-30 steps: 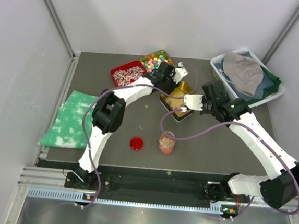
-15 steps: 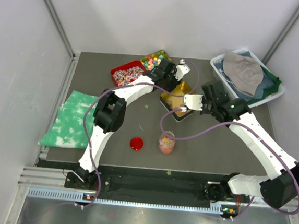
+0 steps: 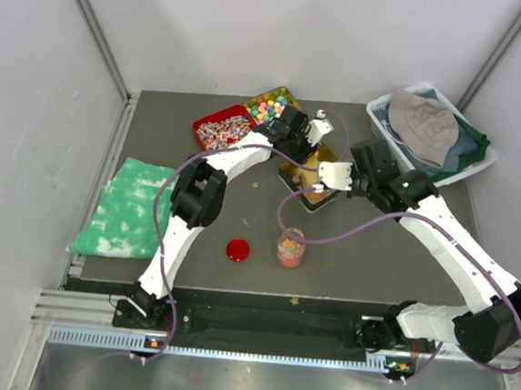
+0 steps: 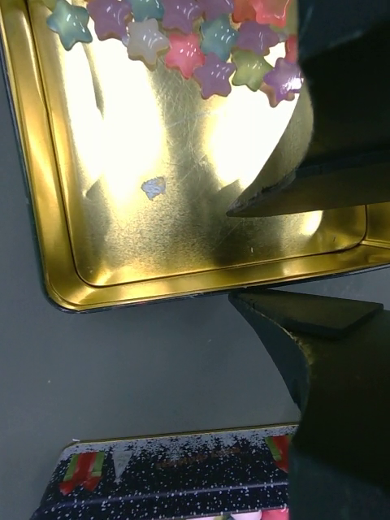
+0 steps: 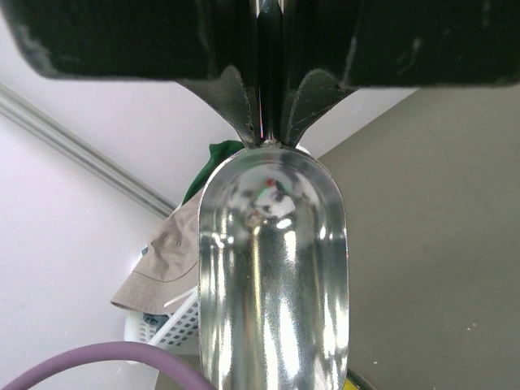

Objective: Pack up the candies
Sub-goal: Scoop the fake candies from the storage box.

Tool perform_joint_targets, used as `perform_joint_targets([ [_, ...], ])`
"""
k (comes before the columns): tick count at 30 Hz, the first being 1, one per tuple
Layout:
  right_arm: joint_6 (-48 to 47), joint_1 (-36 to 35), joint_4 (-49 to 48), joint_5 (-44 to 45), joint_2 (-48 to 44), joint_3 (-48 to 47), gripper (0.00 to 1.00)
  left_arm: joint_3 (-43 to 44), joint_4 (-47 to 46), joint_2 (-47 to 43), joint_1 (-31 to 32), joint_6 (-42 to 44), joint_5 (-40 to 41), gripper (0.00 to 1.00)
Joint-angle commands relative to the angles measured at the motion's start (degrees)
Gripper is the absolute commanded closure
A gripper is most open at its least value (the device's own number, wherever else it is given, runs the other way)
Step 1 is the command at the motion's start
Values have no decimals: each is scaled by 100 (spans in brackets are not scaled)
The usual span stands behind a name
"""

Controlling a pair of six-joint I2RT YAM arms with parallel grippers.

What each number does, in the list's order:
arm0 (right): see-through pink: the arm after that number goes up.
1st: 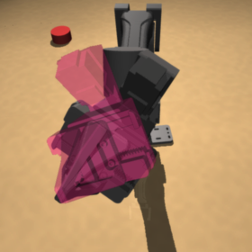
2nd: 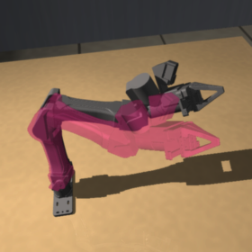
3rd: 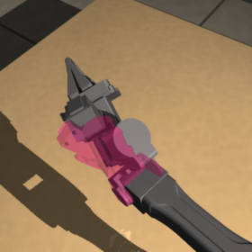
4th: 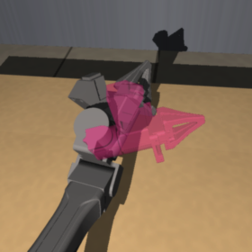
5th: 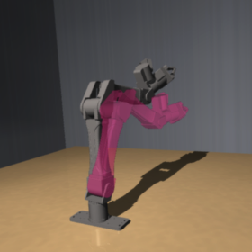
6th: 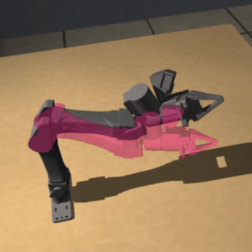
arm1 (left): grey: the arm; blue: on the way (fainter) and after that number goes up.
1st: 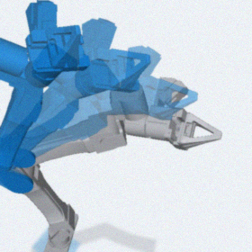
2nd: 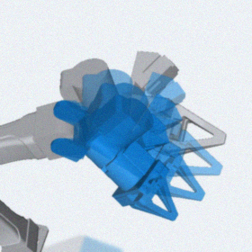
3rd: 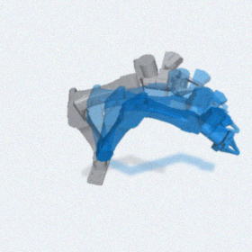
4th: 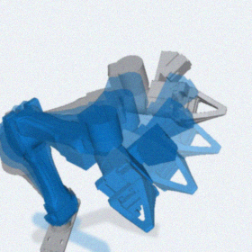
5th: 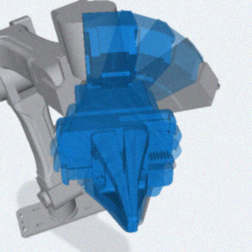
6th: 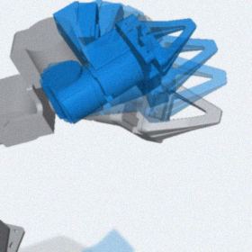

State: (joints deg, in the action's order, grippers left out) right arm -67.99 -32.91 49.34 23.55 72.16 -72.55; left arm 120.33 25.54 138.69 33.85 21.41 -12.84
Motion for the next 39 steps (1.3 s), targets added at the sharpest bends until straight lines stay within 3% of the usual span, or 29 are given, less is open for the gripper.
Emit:
perform_joint_targets([
  [1,145,-146,-39,106,-176,-259,100,219,65,52,-53,21,-183,56],
  [6,154,-164,-47,124,-194,-242,100,210,74,123,-71,4,-175,62],
  [12,128,-216,-4,185,-185,-242,100,192,30,149,-80,30,-131,100],
  [21,92,-260,-73,203,-150,-285,100,-36,-435,-227,-97,-504,-271,100],
  [27,409,-251,-284,203,-167,-470,100,-1002,-1549,-1001,-317,-1593,-1123,100],
  [32,663,-208,-390,264,-176,-733,100,-854,-1727,-1107,-651,-2359,-1827,100],
  [39,690,-120,-496,361,-211,-725,100,-1073,-1973,-1327,-827,-2624,-2318,100],
])
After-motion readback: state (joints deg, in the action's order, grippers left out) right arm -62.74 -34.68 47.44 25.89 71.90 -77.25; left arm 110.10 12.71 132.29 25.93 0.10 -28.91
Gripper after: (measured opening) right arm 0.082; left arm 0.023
